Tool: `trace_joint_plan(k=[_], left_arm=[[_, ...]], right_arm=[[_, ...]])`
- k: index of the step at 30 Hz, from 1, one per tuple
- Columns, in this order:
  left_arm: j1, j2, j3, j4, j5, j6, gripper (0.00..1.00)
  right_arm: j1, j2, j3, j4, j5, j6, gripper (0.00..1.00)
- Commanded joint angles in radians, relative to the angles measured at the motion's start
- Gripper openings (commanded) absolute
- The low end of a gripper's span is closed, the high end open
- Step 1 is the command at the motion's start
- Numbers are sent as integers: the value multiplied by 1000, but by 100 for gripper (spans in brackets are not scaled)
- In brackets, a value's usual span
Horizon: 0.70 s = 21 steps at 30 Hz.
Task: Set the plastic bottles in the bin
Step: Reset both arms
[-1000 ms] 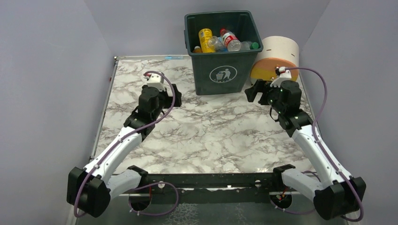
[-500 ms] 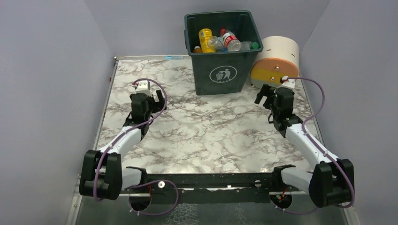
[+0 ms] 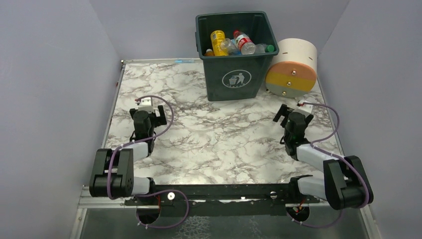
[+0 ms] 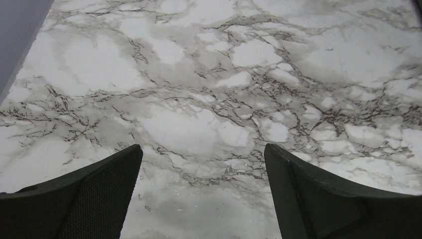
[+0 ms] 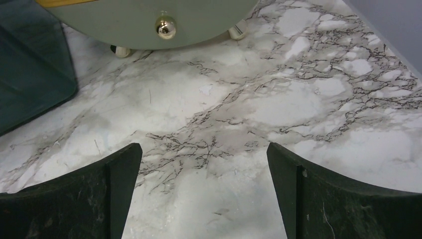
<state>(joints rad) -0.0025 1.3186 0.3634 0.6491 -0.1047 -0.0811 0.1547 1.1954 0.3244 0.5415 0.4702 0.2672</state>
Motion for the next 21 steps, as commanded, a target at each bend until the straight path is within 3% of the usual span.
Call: trace_joint_plan(k=[1,8,11,16,21], left_arm=[[11,93,-46,259,-5,94,99],[13,164,-33,324,81,102,99],[13,204,-50,431,105,83,99],[8,263,-39,461,90,87,99],[7,261,-69,505,128,102,99]], right_arm=[[-2,100,-46,293,55,-53,99],[-2,248,-7,387,32,-72,99],[-1,309,-3,474,31,-108,99],[-1,348,53,400,31,-107,99],[-1,370,54,440,-98,-171,99]])
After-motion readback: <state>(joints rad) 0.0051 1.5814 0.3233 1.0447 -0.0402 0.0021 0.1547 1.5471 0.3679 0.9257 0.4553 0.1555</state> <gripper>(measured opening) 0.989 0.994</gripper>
